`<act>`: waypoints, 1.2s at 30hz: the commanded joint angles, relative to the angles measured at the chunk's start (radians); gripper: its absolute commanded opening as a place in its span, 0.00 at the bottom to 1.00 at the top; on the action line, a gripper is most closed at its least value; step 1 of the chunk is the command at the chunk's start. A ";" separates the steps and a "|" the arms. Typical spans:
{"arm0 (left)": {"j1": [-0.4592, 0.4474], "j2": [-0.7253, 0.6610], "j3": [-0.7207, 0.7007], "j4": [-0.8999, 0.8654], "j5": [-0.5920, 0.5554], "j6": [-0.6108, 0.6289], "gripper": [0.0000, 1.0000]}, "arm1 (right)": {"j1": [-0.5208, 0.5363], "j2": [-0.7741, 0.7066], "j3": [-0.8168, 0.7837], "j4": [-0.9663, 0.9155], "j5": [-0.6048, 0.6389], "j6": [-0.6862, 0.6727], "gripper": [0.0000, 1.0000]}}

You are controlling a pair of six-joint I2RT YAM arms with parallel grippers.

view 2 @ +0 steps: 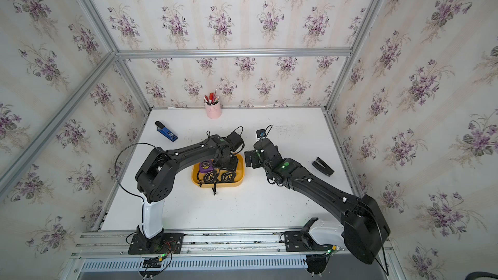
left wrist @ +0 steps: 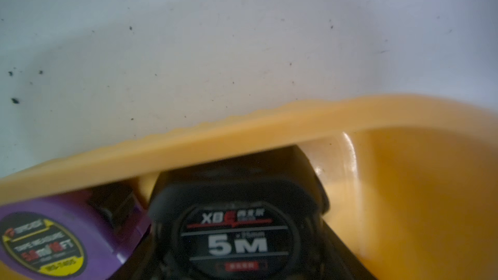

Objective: Take the tape measure out of the storage box
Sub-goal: Pick up the tape measure from the storage box.

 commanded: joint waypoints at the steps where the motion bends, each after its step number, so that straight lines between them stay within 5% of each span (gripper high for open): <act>1: 0.001 -0.038 0.016 -0.012 -0.039 -0.013 0.33 | 0.001 -0.005 0.000 0.024 -0.001 0.009 1.00; 14: 0.010 -0.242 0.025 -0.051 -0.080 -0.083 0.27 | -0.002 -0.185 -0.079 0.045 0.074 0.152 1.00; 28: 0.046 -0.430 0.047 0.015 -0.025 -0.212 0.27 | -0.004 -0.242 -0.131 0.150 -0.140 0.230 0.99; 36: 0.103 -0.459 0.030 0.129 0.157 -0.383 0.27 | -0.003 -0.228 -0.160 0.335 -0.373 0.252 0.99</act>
